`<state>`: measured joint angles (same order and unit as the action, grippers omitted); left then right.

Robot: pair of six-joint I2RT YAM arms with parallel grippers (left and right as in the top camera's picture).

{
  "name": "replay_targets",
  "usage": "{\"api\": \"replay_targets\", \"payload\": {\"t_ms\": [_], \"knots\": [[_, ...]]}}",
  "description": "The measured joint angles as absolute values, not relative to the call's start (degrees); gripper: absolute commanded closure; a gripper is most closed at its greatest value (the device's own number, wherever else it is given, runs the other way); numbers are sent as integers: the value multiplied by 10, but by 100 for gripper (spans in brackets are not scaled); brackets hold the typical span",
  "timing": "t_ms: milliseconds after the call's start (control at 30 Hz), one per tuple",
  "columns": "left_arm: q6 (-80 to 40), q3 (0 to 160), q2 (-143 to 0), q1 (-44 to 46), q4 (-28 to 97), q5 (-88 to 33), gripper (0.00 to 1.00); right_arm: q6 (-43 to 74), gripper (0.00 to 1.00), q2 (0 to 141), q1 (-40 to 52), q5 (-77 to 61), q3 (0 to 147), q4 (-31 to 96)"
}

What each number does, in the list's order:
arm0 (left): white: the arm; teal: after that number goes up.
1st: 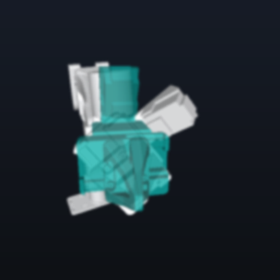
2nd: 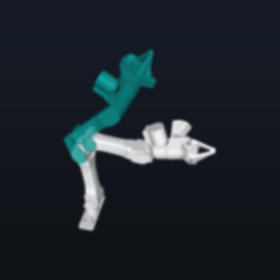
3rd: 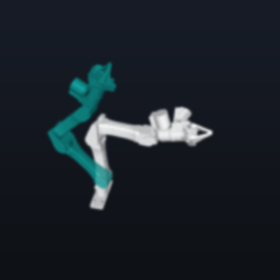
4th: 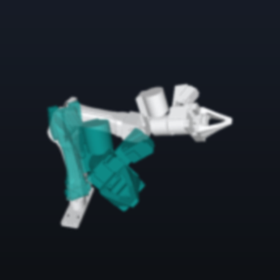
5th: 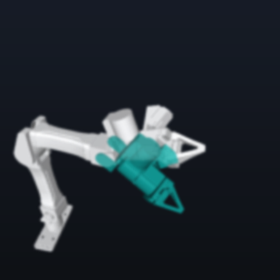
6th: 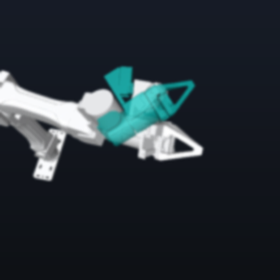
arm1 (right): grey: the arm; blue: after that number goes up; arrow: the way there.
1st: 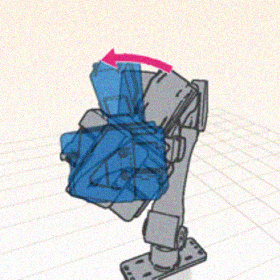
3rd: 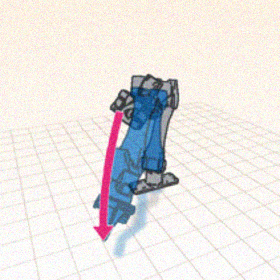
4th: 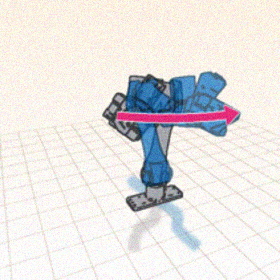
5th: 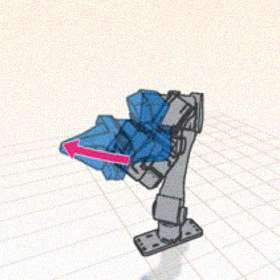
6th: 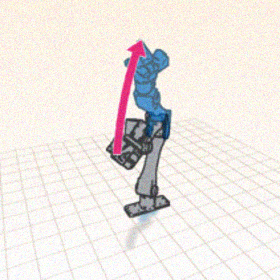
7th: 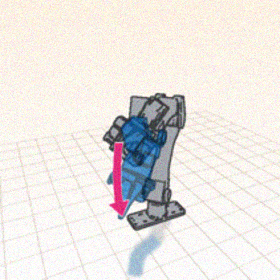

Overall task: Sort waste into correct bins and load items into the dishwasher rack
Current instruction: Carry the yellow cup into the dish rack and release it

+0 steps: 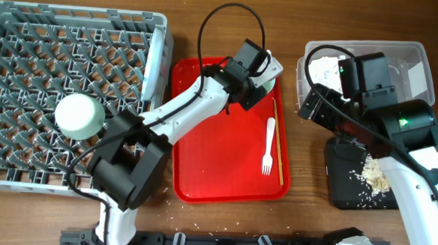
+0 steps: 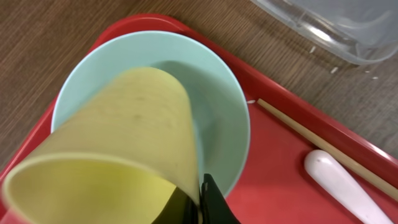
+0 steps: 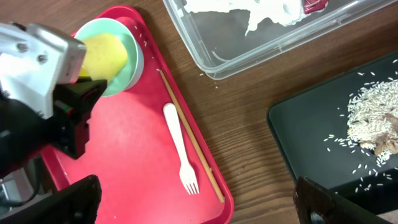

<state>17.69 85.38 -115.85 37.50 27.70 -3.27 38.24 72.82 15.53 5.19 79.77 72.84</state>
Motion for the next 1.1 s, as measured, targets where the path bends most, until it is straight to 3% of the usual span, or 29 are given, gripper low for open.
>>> {"api": "replay_targets", "payload": {"t_ms": [200,300,467,533,633,700,767,933,1100], "knots": [[135,854,-1140,375,284,-33,96,382,0,728,155,52,798,728],[51,853,-1096,375,291,-33,96,382,0,728,155,52,798,728],[-89,853,-889,350,331,-44,96,382,0,728,155,52,798,727],[-146,853,-808,272,348,-121,96,382,0,728,155,52,798,727],[-221,853,-755,54,354,-322,96,382,0,728,155,52,798,726],[-260,853,-767,-113,355,-505,96,382,0,728,155,52,798,726],[-283,854,-809,-220,359,-654,96,382,0,728,155,52,798,726],[-300,854,-961,-289,382,-807,96,382,0,728,155,52,798,726],[-306,854,-1101,-289,317,-829,95,382,0,728,155,52,798,726]]}}
